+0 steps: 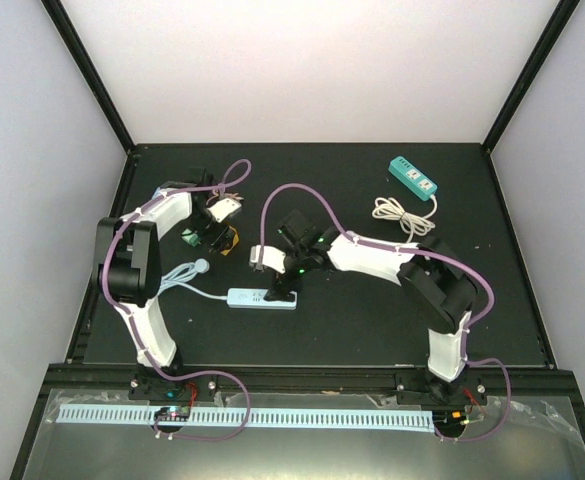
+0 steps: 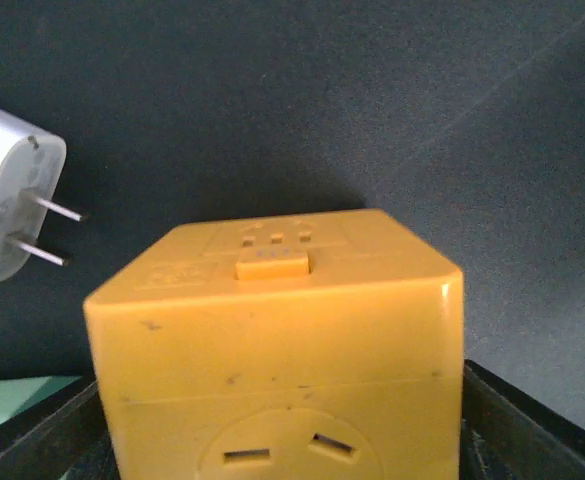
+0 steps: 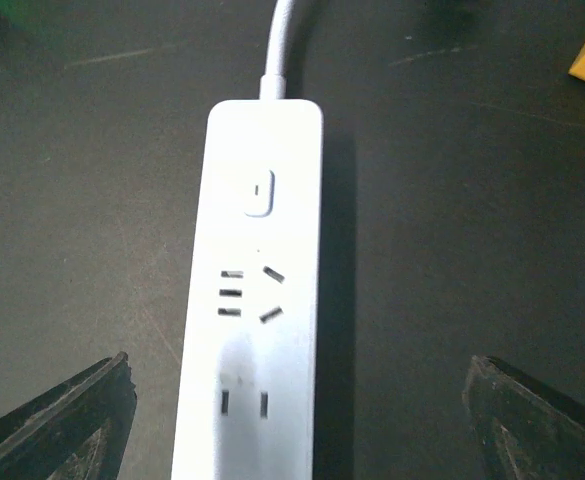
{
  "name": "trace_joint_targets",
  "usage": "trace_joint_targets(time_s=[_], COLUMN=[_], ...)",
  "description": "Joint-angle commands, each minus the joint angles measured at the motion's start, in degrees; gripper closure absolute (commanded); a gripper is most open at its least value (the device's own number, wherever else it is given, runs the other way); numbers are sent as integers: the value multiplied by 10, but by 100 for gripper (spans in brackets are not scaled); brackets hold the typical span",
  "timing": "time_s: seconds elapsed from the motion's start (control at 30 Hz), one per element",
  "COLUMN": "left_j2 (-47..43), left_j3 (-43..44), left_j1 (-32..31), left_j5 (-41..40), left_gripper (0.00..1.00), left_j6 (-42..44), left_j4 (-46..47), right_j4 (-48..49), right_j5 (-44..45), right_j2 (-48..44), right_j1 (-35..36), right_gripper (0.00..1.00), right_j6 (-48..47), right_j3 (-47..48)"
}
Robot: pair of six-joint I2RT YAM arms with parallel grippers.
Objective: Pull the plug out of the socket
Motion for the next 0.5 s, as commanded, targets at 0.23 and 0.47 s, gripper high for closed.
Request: trace_joint_targets(time_s=[0.23, 0.47], left_j2=[-100, -180], left_j3=[-14, -36], left_j1=[24, 38], left_j5=[50, 69], left_gripper=[1, 1], left_j6=[-22, -35], left_j4=[-15, -13], right_j4=[-64, -97], right_j5=[63, 82], right_j2=[83, 109], right_j1=[50, 63], right_gripper=[9, 18], right_j6=[-33, -63], right_j3=[100, 106])
